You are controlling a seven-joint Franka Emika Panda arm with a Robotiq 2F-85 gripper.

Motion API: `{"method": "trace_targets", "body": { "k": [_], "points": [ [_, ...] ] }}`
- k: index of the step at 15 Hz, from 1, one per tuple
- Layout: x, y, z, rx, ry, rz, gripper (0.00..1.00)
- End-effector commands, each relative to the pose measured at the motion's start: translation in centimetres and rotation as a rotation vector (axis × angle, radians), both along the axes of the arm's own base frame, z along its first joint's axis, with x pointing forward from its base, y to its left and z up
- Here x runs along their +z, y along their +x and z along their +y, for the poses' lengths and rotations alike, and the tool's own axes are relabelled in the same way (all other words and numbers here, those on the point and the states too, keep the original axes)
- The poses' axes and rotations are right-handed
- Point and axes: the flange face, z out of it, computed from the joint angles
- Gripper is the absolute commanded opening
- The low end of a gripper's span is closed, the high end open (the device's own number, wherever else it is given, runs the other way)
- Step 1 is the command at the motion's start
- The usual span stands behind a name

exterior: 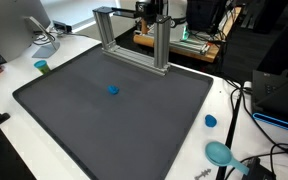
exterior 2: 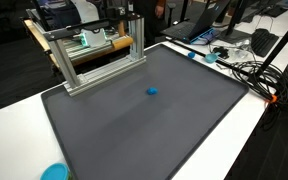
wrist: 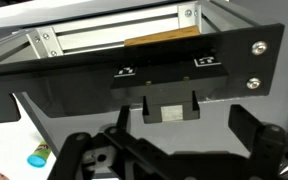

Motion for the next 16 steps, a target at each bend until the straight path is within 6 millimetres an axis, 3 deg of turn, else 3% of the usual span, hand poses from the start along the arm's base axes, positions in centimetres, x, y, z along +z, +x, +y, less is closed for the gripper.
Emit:
{"method": "trace_targets", "body": {
  "k": [1, 16],
  "points": [
    [-0.5, 0.8, -0.2, 0.03, 0.0, -0.015, 1.0],
    [-1.8, 1.2, -2.3, 0.148, 0.013, 0.041, 1.0]
  ]
}}
